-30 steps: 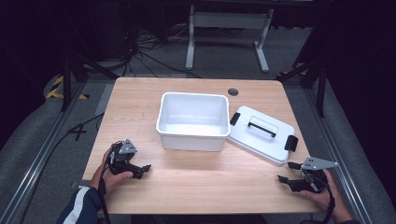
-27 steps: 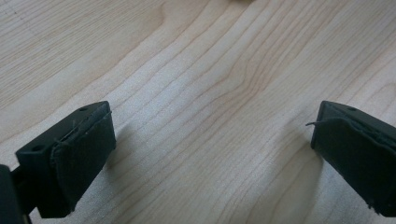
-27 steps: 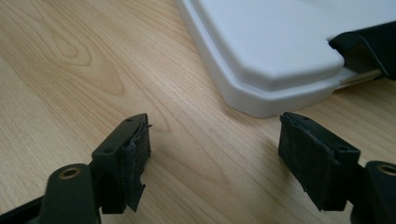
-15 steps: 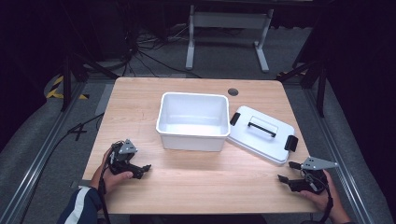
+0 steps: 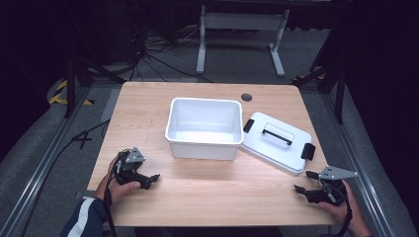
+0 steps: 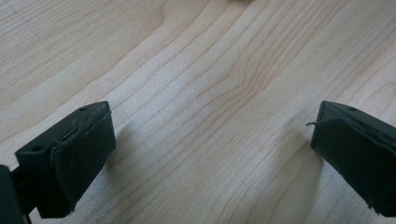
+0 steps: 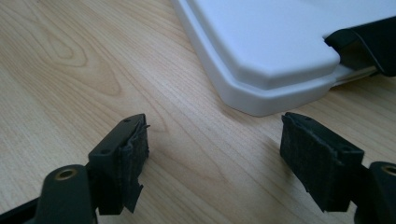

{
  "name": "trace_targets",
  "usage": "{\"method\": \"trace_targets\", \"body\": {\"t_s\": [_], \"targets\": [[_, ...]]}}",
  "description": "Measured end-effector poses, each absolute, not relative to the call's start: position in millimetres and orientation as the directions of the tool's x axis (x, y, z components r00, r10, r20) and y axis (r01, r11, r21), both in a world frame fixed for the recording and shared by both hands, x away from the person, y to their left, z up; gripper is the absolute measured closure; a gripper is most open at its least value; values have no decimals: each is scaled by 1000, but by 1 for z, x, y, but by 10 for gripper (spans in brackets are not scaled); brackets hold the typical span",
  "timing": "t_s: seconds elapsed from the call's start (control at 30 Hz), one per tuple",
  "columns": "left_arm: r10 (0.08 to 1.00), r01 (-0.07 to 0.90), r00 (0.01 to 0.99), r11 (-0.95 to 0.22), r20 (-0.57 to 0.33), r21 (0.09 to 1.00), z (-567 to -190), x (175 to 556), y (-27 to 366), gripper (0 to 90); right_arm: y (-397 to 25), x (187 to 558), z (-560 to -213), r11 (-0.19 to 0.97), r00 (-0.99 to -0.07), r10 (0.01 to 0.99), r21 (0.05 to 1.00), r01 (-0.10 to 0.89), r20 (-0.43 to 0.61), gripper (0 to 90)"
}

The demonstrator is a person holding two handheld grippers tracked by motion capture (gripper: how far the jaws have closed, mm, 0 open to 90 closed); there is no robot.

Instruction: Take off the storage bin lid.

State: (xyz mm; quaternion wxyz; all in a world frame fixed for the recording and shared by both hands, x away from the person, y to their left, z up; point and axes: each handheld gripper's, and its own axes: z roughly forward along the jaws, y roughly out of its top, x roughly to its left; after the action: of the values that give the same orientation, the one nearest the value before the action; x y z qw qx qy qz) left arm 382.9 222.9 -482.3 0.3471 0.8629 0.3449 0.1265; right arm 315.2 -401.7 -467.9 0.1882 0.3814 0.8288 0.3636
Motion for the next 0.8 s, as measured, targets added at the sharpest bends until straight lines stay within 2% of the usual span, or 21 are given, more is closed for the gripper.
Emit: {"method": "trace_targets", "body": {"t_s": [0.8], "targets": [[682, 508, 731, -523, -22, 685, -482, 384, 222, 2, -402, 315, -468, 439, -628, 777, 745, 503, -34, 219]]}}
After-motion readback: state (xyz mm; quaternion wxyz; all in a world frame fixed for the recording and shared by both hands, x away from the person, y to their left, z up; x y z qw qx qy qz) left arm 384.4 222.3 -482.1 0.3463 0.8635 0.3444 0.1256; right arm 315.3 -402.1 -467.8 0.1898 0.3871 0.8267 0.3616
